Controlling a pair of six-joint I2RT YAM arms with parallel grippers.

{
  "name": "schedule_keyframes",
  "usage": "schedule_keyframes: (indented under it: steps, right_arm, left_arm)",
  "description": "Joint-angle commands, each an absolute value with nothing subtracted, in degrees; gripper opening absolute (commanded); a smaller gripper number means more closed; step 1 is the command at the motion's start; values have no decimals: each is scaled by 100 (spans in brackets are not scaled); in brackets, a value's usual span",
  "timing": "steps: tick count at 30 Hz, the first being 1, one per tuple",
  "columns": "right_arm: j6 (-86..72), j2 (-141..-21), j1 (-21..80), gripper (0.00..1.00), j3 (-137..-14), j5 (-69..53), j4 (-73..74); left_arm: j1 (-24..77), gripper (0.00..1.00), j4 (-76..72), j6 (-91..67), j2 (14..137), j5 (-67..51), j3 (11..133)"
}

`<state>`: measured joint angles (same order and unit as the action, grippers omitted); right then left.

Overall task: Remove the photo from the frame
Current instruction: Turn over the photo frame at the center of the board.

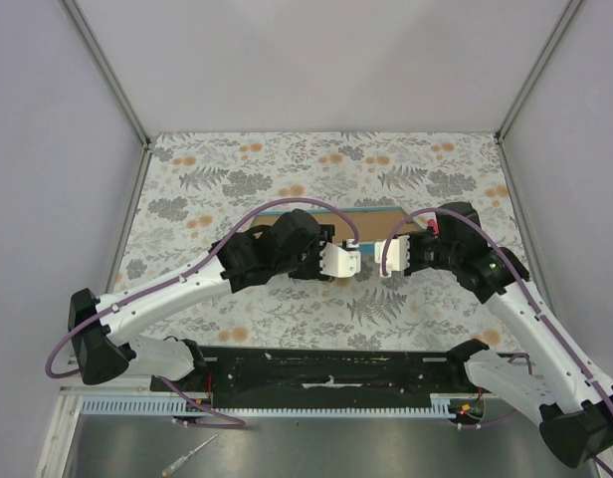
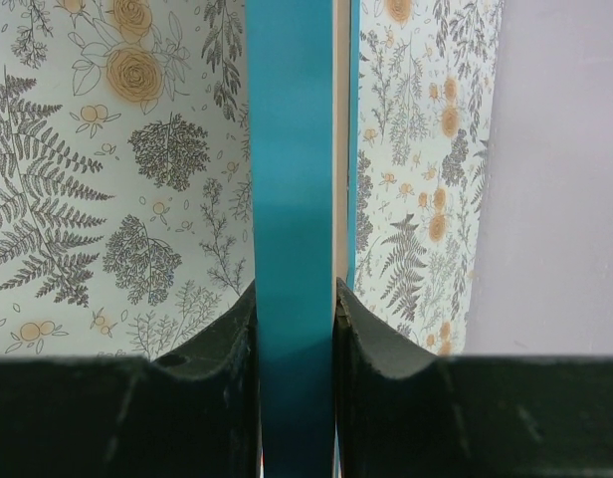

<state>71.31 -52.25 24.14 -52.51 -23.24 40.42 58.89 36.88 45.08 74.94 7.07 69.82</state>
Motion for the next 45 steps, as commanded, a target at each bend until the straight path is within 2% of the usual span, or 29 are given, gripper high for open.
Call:
schedule_keyframes:
  steps: [1, 8, 10, 18, 19, 21, 22, 26, 35, 45]
  right_arm:
    - [6856, -5221, 2400, 0, -5625, -2716, 4087]
    - [6820, -5273, 2356, 0, -5704, -2786, 4131]
    - [6812, -5282, 2347, 0, -5704, -2786, 4122]
    - [6768, -5352, 2329, 1, -5739, -2716, 4069]
    - [6724, -5361, 2329, 16, -5757, -2690, 4052]
    - [6628, -5396, 2329, 54, -5827, -2602, 4043]
    - [6523, -5440, 2329, 67, -5897, -2541, 4060]
    - [6416, -5467, 2329, 98, -6012, -2347, 4096]
    - [5916, -5010, 2303, 98, -6196, -2715, 4245]
    - [4457, -4790, 1864, 98, -6802, -3330, 4271]
  left_arm:
    - [5898, 65, 3296, 4729, 7339, 861, 6873]
    - [5906, 47, 3138, 4746, 7269, 888, 6671]
    - [5906, 35, 3094, 4746, 7251, 914, 6636]
    - [5906, 2, 3076, 4685, 7260, 940, 6636]
    - [5898, 2, 3076, 4658, 7268, 940, 6644]
    - [5898, 2, 3103, 4615, 7277, 932, 6662]
    - [5906, 2, 3111, 4553, 7286, 940, 6671]
    - [5898, 2, 3120, 4351, 7321, 870, 6759]
    - [5906, 2, 3410, 3745, 7751, 932, 7364]
    - [5897, 2, 3981, 2936, 8411, 1064, 8472]
